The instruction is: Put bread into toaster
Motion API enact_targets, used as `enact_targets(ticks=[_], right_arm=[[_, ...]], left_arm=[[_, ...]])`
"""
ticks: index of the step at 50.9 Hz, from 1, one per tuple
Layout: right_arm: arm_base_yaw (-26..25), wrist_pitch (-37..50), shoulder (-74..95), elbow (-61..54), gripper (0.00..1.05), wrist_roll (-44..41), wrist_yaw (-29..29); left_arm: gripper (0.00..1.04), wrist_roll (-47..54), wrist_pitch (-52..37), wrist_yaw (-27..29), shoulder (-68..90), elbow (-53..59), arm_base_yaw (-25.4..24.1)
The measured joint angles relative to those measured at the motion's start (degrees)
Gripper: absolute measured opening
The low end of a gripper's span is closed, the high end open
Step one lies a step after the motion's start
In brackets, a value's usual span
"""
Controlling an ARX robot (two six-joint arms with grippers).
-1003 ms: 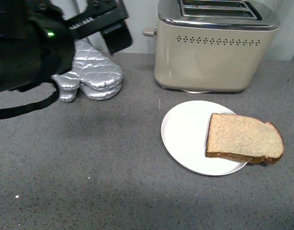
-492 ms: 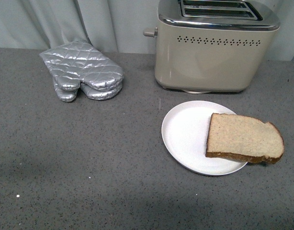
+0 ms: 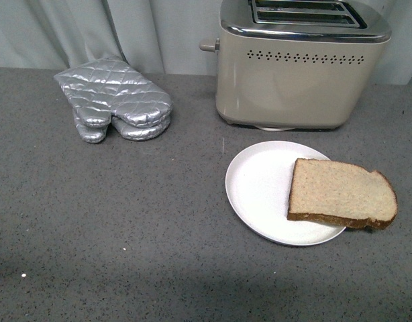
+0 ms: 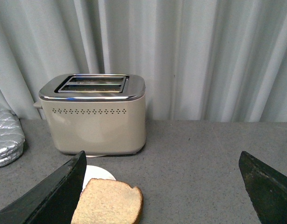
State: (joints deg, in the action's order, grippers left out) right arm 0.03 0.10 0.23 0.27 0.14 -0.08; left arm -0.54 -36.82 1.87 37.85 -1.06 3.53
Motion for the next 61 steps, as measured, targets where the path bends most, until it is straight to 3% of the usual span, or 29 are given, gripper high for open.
enact_targets(ticks=[5, 51, 55, 61], right_arm=[[0.0, 0.0, 0.0, 0.0, 0.95, 0.0, 0.0], [0.0, 0.0, 0.0, 0.0, 0.95, 0.0, 0.0], [0.0, 0.0, 0.0, 0.0, 0.95, 0.0, 0.0], [0.0, 0.0, 0.0, 0.0, 0.95, 0.0, 0.0]], left_arm=[[0.04, 0.1, 4.8, -1.5, -5.3, 0.0, -3.3], [0.04, 0.1, 26.7, -1.7, -28.0, 0.0, -3.4], [0.04, 0.1, 35.4, -1.8, -34.6, 0.0, -3.4], [0.04, 0.1, 36.5, -1.8, -37.5, 0.0, -3.4]])
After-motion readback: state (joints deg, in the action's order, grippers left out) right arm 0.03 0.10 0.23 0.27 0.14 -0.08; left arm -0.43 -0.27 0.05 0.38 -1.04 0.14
